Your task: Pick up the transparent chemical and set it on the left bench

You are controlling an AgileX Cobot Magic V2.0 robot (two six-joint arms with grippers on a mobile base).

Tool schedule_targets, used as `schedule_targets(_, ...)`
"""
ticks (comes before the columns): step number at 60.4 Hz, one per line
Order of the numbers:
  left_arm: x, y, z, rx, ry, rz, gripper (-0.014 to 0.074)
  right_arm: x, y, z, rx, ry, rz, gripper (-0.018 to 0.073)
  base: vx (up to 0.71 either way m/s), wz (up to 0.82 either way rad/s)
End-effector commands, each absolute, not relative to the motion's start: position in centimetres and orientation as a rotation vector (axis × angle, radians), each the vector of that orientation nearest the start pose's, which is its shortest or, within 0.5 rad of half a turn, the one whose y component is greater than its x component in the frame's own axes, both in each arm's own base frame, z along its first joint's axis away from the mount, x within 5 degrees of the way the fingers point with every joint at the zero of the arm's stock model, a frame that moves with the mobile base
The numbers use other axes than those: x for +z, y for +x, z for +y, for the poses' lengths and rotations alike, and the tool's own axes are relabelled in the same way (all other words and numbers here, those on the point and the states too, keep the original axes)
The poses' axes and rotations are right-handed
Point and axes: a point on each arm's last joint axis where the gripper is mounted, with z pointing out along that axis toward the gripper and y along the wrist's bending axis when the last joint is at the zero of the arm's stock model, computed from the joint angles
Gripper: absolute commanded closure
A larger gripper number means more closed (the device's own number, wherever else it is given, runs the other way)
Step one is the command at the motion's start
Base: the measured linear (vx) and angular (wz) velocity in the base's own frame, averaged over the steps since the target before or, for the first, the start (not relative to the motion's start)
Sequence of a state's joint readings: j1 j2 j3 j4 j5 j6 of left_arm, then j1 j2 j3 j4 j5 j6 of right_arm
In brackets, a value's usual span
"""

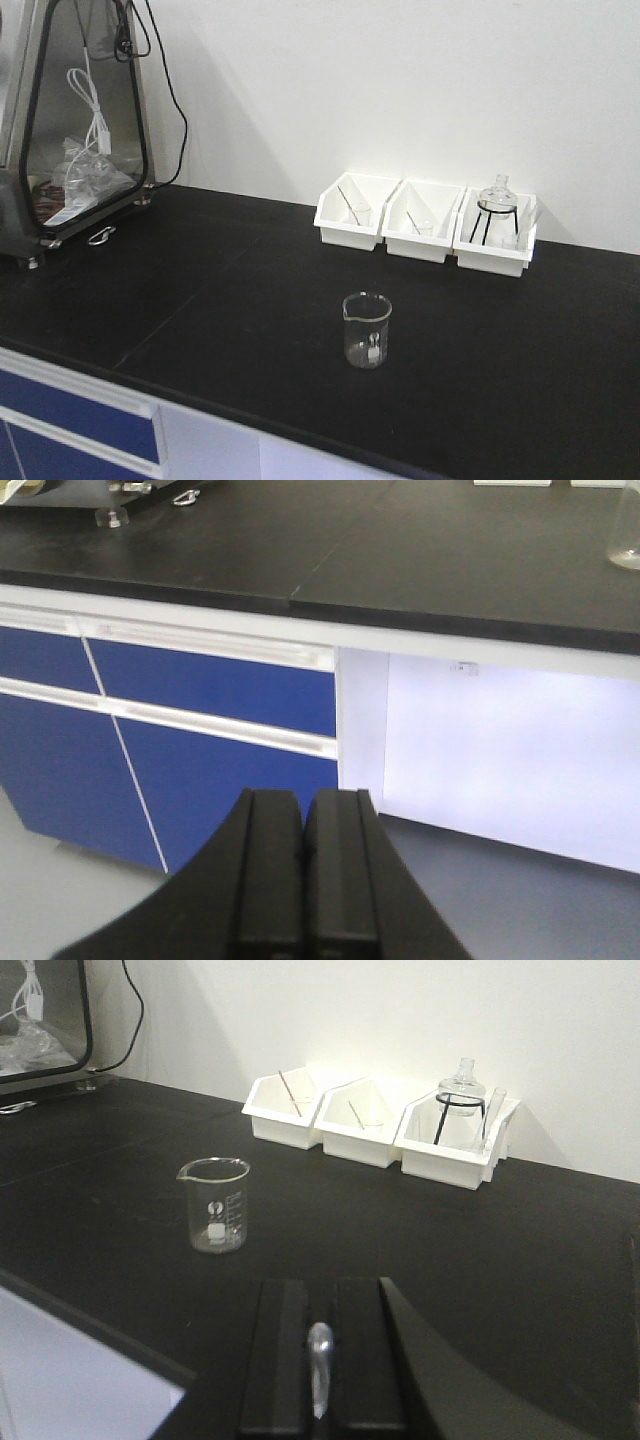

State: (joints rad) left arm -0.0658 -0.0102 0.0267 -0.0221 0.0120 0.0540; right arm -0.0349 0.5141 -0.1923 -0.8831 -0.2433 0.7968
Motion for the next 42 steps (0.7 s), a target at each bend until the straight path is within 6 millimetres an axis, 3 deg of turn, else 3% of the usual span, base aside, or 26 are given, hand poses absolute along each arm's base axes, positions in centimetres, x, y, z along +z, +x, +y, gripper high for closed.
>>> schedule_targets(1, 20.63, 5.5, -0.36, -0.035, 0.064, 1.429, 0.06, 26.43, 11.29, 1.58, 0.106, -0.187, 1.576, 0.0421, 0.36, -0.04)
schedule_targets(42, 20.63, 5.5, -0.36, -0.035, 0.064, 1.429, 0.06, 26.43, 11.29, 1.58, 0.106, -0.187, 1.576, 0.0421, 0.31, -0.11)
